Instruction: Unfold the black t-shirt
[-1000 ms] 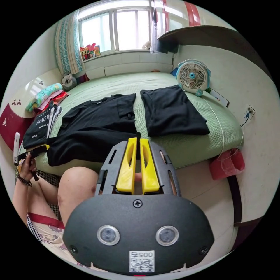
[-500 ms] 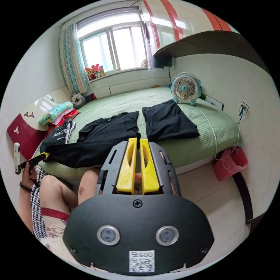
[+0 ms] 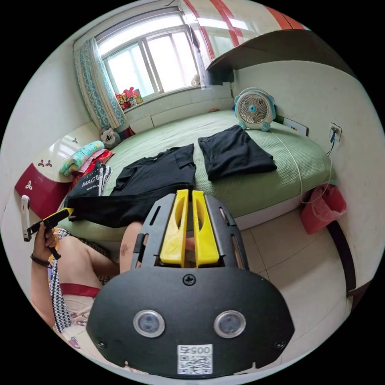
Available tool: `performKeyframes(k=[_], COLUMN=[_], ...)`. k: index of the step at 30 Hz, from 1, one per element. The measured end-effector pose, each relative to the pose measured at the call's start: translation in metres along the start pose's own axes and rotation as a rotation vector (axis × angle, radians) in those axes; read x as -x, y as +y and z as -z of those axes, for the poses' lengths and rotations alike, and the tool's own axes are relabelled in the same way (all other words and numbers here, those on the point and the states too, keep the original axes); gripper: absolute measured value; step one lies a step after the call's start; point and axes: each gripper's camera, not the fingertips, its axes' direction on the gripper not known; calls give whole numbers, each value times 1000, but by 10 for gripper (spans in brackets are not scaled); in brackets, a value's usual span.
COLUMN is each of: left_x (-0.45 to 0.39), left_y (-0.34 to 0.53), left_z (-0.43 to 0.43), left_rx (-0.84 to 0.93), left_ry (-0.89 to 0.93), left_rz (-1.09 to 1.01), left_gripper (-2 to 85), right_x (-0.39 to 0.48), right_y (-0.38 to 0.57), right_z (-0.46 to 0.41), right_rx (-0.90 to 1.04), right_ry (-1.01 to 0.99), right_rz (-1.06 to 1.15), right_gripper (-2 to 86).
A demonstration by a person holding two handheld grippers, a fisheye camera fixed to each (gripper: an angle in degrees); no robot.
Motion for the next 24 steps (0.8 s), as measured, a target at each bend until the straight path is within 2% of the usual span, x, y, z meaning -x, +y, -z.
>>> performKeyframes(k=[13,24], left_x=[1,-21], left_y=[20,30], left_z=[-20,-24], left_rx=[67,35], left_ry=[66,11], left_rz=[-5,50], left_gripper=[9,11], right_x=[-11,3], right_y=[9,-18], right_z=[-12,-15], right_rx=[61,57], right_ry=[29,-12], right_rz=[-61,45], right_gripper=[-14,-14])
